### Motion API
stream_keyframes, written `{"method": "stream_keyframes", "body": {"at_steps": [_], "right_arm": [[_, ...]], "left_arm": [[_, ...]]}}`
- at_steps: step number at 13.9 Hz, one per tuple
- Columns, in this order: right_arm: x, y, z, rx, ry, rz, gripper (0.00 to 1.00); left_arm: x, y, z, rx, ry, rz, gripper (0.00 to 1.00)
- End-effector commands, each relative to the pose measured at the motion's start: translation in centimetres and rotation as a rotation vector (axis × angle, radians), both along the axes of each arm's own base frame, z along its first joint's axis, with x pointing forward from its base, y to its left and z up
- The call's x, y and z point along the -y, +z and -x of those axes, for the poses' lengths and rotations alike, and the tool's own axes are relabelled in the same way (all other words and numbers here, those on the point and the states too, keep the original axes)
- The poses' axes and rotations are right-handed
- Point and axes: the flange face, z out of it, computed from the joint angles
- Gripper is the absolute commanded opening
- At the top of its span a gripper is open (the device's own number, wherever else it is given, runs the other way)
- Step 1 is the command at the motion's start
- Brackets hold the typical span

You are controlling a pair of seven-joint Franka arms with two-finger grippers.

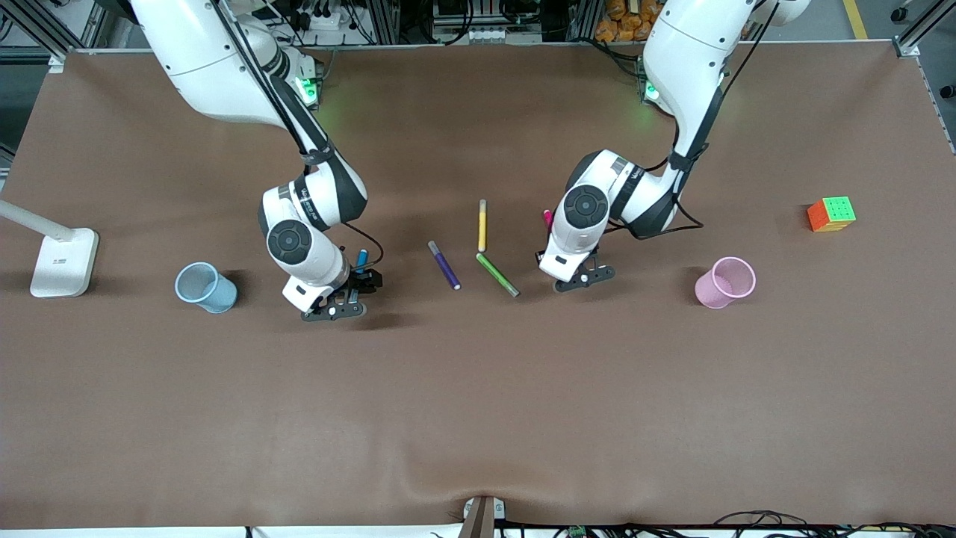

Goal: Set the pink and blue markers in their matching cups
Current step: 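Close both grippers on the pink and blue markers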

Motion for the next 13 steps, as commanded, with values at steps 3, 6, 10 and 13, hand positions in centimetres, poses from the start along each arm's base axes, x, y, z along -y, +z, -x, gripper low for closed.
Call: {"method": "stream_keyframes", "body": {"at_steps": [3,6,10,13], "right_arm": [[-0.2,-0.4,0.1,0.029,0.002,0.005,0.41],[-0.2,-0.3,-0.1,0.044,0.001,0.001,0.00],[-0.1,3.0,-0.7,0.066,0.024,-0.009,0.00],[1.0,7.9,-2.0,0.076,0.127,-0.014,0.00]], "left_arm": [[-0.1,-0.1,0.1,0.008,0.023,-0.006,0.00],[-0.9,1.7,-1.1,0.024,0.010,0.004,0.00],[-3.9,6.3,-3.8,0.069,0.022,0.003,0.00],[-8.3,10.6,-6.8,0.136,-0.023,-0.067,0.00]]}}
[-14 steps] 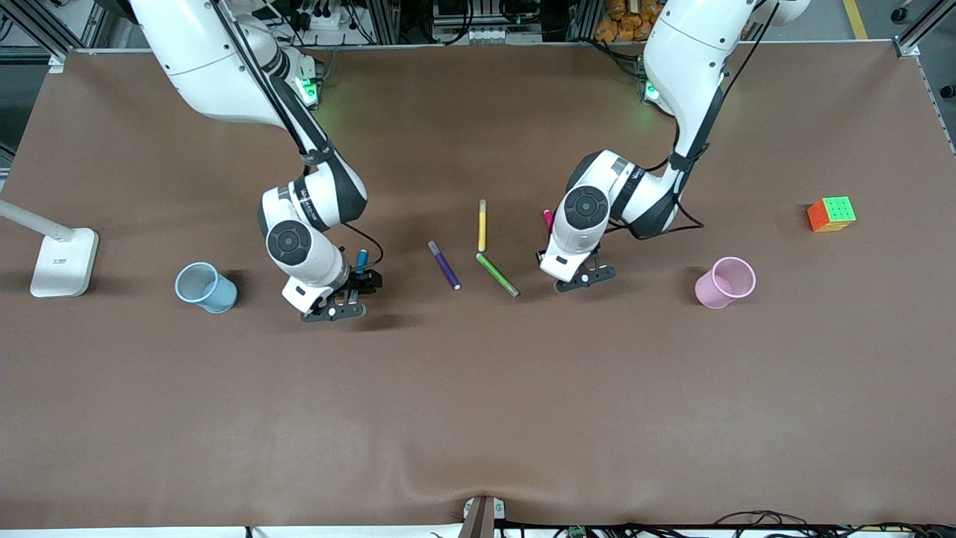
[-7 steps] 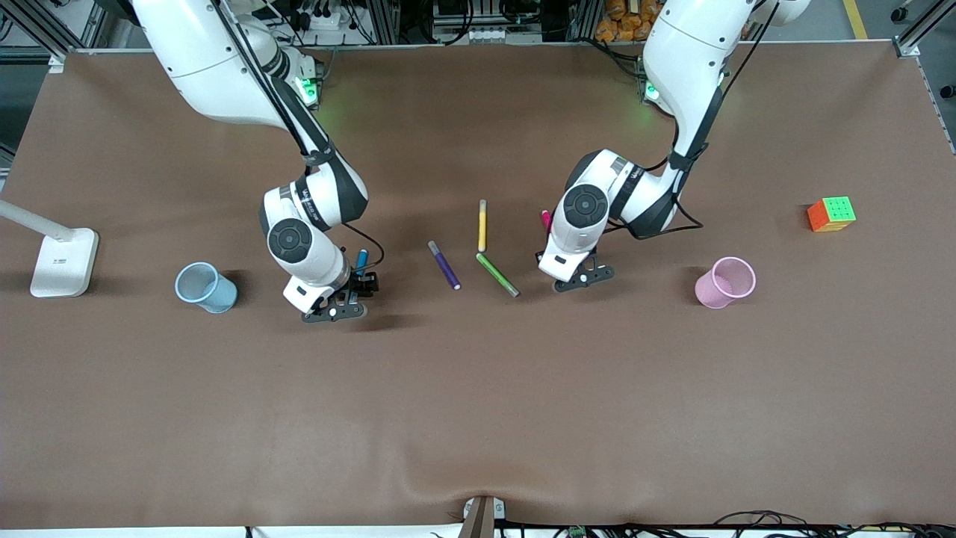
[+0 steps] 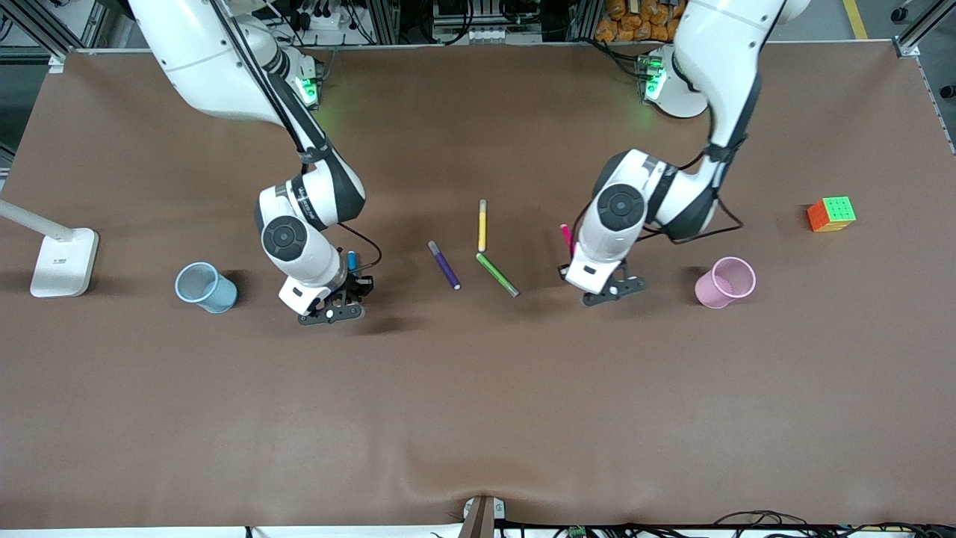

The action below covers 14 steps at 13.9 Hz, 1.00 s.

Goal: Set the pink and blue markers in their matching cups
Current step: 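Carry the pink marker to the pink cup while the right gripper carries blue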

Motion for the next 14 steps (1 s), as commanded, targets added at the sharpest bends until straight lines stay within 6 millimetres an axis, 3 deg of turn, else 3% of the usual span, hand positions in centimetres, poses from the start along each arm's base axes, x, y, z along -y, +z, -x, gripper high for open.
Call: {"method": "stream_keyframes", "body": {"at_steps": [1,6,9,12,14], "right_arm": [[2.3,6.3,-1.5,0.025,0.103,0.002,0.00],[7.5,14.6,-5.8,-0.001,0.210,-0.007,0.00],[10.3,19.7,-6.7,0.016,0.225,-0.012,0.00],[13.5,21.9,-7.1,0.021,0.296,-0.071,0.00],[15.7,23.0,-6.8,0.013,0.343,-0.110,0.00]], "left_arm": [[-5.1,4.9,-2.4,0.059,-0.056,-0.064,0.00],[-11.7,10.4,-4.7,0.106,-0.159,-0.081,0.00],[-15.8,12.8,-5.5,0.157,-0.227,-0.185,0.00],[-19.9,15.5,-5.8,0.184,-0.344,-0.219,0.00],[-22.2,15.2,-6.0,0.208,-0.397,-0.218,0.00]]}}
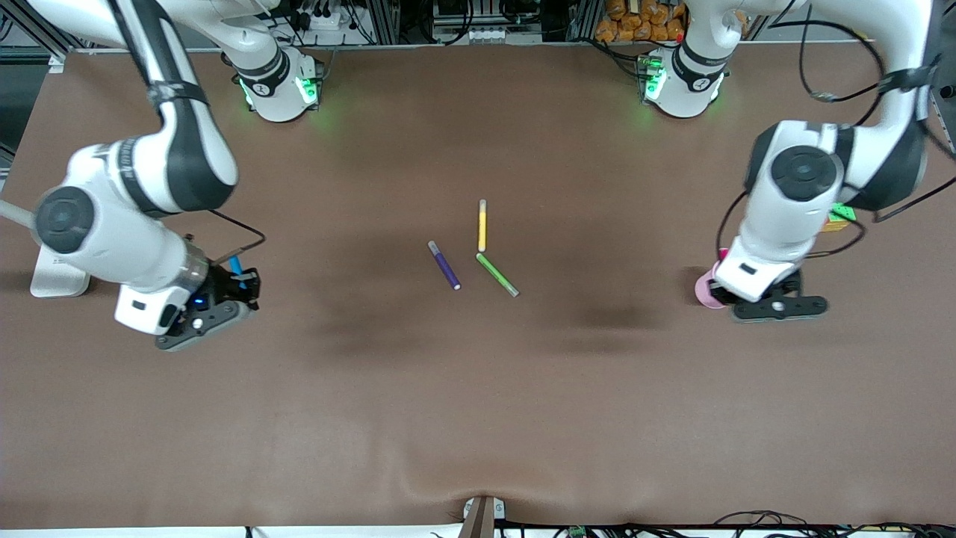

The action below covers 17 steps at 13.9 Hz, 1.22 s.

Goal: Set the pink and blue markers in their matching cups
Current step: 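Carry the pink marker to the pink cup while the right gripper carries blue, then lower the markers into the cups with both grippers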

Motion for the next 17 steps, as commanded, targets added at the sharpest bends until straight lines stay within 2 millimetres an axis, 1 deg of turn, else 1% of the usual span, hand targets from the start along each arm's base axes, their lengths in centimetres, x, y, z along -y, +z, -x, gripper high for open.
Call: {"method": "stream_keyframes", "body": {"at_steps": [1,2,3,4,6,8,10,11,13,15,16,17], "right_arm": [[2.4,2.2,0.6,0.009,0.095,-0.042,0.00],[3.2,2.9,0.8,0.021,0.144,-0.044,0.00],[4.3,2.9,0.9,0.014,0.187,-0.052,0.00],[5.0,2.8,1.1,0.008,0.234,-0.073,0.00],[7.0,2.3,1.2,0.033,0.365,-0.124,0.00],[9.2,1.9,1.1,0.075,0.501,-0.179,0.00],[11.3,0.1,1.6,0.119,0.594,-0.275,0.00],[11.9,-0.6,1.8,0.160,0.637,-0.336,0.00],[13.7,-1.7,1.8,0.209,0.725,-0.364,0.00],[14.1,-2.1,1.8,0.234,0.800,-0.358,0.00],[14.1,-2.5,1.8,0.249,0.841,-0.350,0.00],[14.4,-2.9,1.8,0.277,0.891,-0.333,0.00]], "left_arm": [[-2.1,-0.2,0.8,0.056,-0.093,-0.001,0.00],[-2.7,-1.4,1.3,0.070,-0.121,0.008,0.00],[-3.5,-1.9,1.6,0.112,-0.135,0.025,0.00],[-3.7,-2.7,2.0,0.120,-0.141,0.035,0.00],[-4.4,-3.4,2.6,0.137,-0.138,0.047,0.00],[-4.3,-4.6,3.4,0.156,-0.151,0.066,0.00],[-4.0,-5.8,3.8,0.187,-0.168,0.090,0.00],[-4.0,-5.9,3.9,0.189,-0.170,0.093,0.00],[-4.1,-6.1,3.9,0.188,-0.170,0.092,0.00],[-4.9,-7.1,4.0,0.182,-0.160,0.095,0.00],[-4.9,-8.1,4.3,0.180,-0.165,0.103,0.00],[-4.9,-8.6,4.4,0.186,-0.167,0.110,0.00]]}}
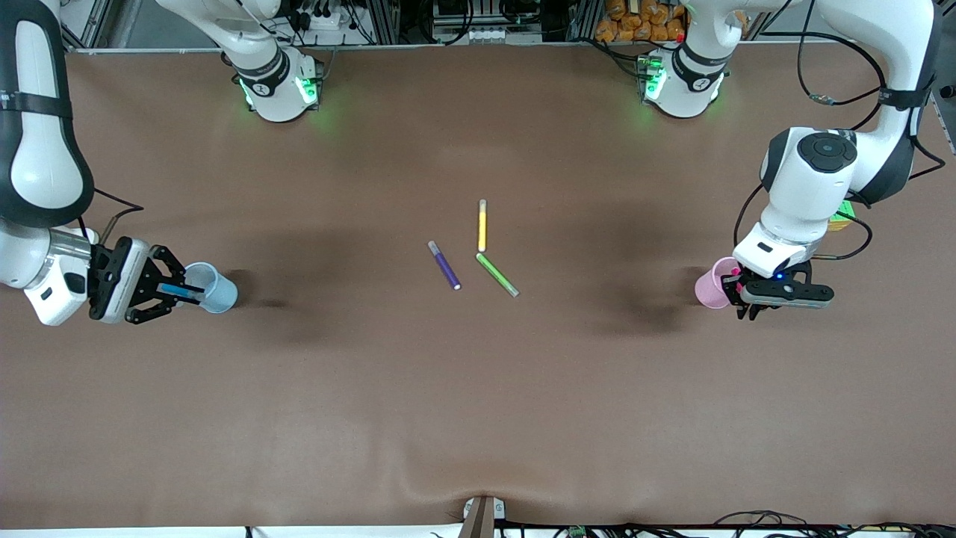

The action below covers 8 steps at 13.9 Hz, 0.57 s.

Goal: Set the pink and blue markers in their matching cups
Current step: 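Lower the markers into the cups with both grippers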

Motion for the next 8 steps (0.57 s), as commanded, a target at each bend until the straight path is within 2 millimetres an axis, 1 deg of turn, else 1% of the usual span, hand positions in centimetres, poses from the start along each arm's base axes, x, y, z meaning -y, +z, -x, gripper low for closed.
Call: {"method": "stream_keyframes", "body": {"at_steps": [1,2,5,6,7,8], "right_arm": [[0.1,-0.9,0.1,0.099,0.098,-0.028,0.00],[0.2,-1.6,0.3,0.124,0.122,-0.053,0.00],[1.8,-3.7,0.5,0.162,0.171,-0.107,0.00],[2.5,-4.5,0.9,0.146,0.182,-0.125,0.00],[3.3,-6.0,1.5,0.100,0.173,-0.159,0.00],[4.1,-7.0,1.9,0.077,0.155,-0.182,0.00]], "left_arm": [[-0.2,-1.8,0.6,0.005,-0.022,0.004,0.00],[-0.1,-2.2,0.6,-0.002,-0.024,0.005,0.00],[-0.2,-3.1,0.6,-0.010,-0.024,0.009,0.00],[-0.2,-3.0,0.6,-0.008,-0.026,0.008,0.02],[-0.2,-3.0,0.5,-0.006,-0.024,0.009,0.38],[-0.2,-3.0,0.5,-0.007,-0.024,0.009,0.71]]}}
